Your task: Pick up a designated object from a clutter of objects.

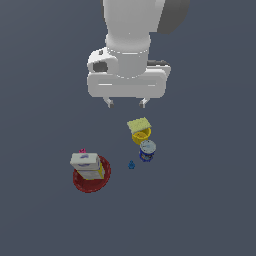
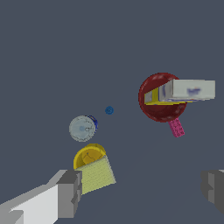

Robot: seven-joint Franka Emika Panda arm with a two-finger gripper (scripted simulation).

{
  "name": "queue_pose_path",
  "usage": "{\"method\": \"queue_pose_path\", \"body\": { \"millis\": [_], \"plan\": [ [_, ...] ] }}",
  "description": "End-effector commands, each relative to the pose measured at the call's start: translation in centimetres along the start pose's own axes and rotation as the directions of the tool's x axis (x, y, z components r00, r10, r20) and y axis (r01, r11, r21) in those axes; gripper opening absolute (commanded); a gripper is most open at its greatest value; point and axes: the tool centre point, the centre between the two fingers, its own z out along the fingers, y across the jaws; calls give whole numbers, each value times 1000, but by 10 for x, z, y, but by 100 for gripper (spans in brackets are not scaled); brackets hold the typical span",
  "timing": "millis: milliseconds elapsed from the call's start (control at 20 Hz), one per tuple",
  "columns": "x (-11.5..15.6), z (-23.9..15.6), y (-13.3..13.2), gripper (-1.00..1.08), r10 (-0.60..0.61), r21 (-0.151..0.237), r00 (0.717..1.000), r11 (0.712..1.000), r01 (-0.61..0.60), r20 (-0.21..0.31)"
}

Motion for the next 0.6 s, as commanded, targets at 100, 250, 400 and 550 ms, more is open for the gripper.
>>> {"method": "queue_pose_path", "body": {
  "millis": [100,250,400,550],
  "plan": [
    [0,1,3,100,4,2,1000,1000,-4,2],
    [0,6,15,100,27,12,1000,1000,-27,9],
    [0,8,26,100,48,19,999,999,-48,15],
    [0,8,26,100,48,19,999,999,-48,15]
  ]
}}
